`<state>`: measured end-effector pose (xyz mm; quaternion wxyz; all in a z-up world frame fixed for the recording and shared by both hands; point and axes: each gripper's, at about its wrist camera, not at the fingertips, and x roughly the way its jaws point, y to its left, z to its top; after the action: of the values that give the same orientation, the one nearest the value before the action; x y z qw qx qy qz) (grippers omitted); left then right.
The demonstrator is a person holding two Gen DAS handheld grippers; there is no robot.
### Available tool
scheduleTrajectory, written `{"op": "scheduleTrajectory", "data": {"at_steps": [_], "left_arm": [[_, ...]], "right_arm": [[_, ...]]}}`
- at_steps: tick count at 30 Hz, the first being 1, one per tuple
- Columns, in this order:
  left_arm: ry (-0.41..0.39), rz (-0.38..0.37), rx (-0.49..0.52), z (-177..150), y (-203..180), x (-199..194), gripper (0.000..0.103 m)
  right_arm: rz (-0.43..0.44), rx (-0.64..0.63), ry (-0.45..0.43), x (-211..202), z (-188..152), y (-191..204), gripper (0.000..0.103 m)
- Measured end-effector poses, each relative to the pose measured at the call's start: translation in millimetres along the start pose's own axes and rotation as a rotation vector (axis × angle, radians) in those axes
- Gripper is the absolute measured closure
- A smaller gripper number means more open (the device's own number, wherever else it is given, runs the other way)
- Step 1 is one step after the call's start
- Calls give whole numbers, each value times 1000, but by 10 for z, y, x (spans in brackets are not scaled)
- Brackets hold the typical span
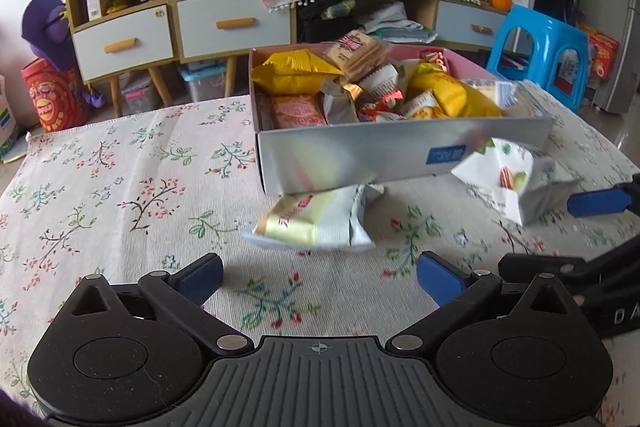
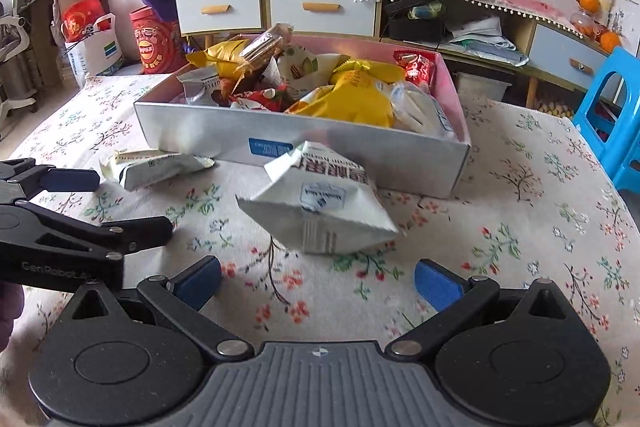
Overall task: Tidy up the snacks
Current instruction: 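Grasp the small pale wrapper with the left tool while the right tool grasps the white milk-bread bag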
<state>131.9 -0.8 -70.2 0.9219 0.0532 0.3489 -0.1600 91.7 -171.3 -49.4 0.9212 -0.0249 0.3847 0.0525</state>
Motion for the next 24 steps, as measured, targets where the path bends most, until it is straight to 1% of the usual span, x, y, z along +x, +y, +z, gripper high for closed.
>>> {"op": "scheduleTrajectory", "data": {"at_steps": [5, 9, 14, 17, 18, 19, 20, 21, 22, 23, 24], "left_arm": [[-1, 16, -36, 50, 19, 44, 1], [-10, 9, -65, 73, 38, 45, 2], [-21, -13, -89, 105, 72, 24, 6], [-24, -27, -105, 120, 81, 0, 15], [-27, -32, -111, 125, 86, -11, 19], [-28, -36, -117, 133, 89, -21, 25], [-28, -36, -122, 139, 86, -31, 28], [-27, -35, -125, 147, 85, -37, 36], [-23, -36, -129, 153, 86, -40, 42], [-17, -36, -135, 161, 88, -39, 42], [-17, -35, -141, 164, 91, -43, 42]], "right_arm": [[-13, 19, -2, 42, 53, -20, 9], [-32, 39, -13, 45, 93, -45, 9], [-39, 43, -30, 31, 139, -54, 10], [-37, 39, -37, 17, 147, -48, 12], [-33, 38, -40, 9, 153, -45, 14], [-27, 37, -44, 1, 160, -44, 17], [-26, 36, -47, -4, 167, -43, 20], [-23, 37, -48, -10, 175, -45, 24], [-19, 40, -49, -11, 185, -48, 28], [-14, 42, -49, -14, 194, -52, 30], [-9, 43, -46, -13, 201, -54, 36]]}}
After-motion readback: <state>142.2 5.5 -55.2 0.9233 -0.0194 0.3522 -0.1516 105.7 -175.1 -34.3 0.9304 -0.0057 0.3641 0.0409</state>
